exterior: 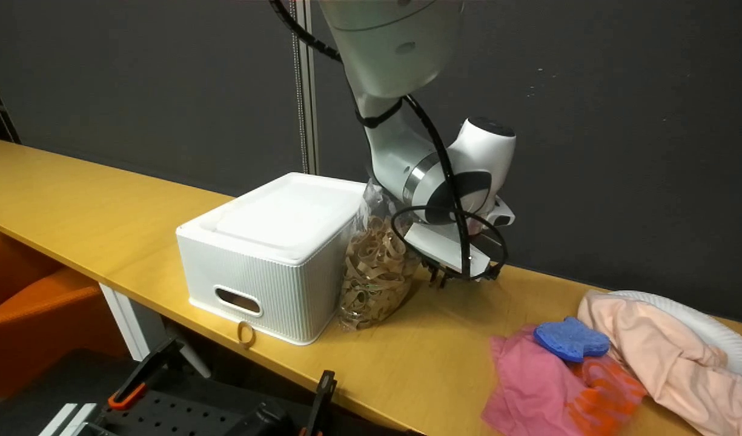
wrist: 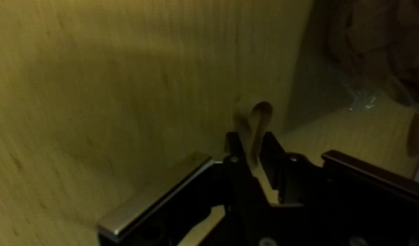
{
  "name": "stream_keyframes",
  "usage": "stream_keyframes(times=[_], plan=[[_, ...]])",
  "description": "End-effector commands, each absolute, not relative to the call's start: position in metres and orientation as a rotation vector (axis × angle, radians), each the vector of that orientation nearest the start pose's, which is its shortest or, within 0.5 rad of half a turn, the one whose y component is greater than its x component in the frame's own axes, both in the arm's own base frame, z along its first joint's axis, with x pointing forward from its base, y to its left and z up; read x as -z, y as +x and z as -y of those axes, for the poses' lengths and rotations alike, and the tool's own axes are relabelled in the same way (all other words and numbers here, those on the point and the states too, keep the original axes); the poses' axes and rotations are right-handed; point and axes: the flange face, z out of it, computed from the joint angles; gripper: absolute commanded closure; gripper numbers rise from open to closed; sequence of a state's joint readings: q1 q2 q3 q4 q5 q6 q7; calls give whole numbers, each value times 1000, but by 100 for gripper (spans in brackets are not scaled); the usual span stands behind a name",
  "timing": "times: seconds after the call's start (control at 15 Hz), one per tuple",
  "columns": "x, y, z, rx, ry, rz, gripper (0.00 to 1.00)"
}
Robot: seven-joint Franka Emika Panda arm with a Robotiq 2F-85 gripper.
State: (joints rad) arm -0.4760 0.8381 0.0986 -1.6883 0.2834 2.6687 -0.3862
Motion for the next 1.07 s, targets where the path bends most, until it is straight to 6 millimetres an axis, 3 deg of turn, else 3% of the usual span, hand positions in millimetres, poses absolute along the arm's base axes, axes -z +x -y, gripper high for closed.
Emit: stream_keyframes(times=[0.0, 0.2, 0.33, 0.6, 0.8, 1.0], plan=[[-133, 624, 274, 292, -2956, -427, 100], [-153, 617, 286, 312, -2977, -463, 99], [-177, 611, 299, 351, -2993, -496, 99], [-250, 596, 313, 452, -3019, -575, 99], [-315, 589, 299, 564, -3039, -559, 99], [-375, 584, 266, 657, -3068, -491, 99]])
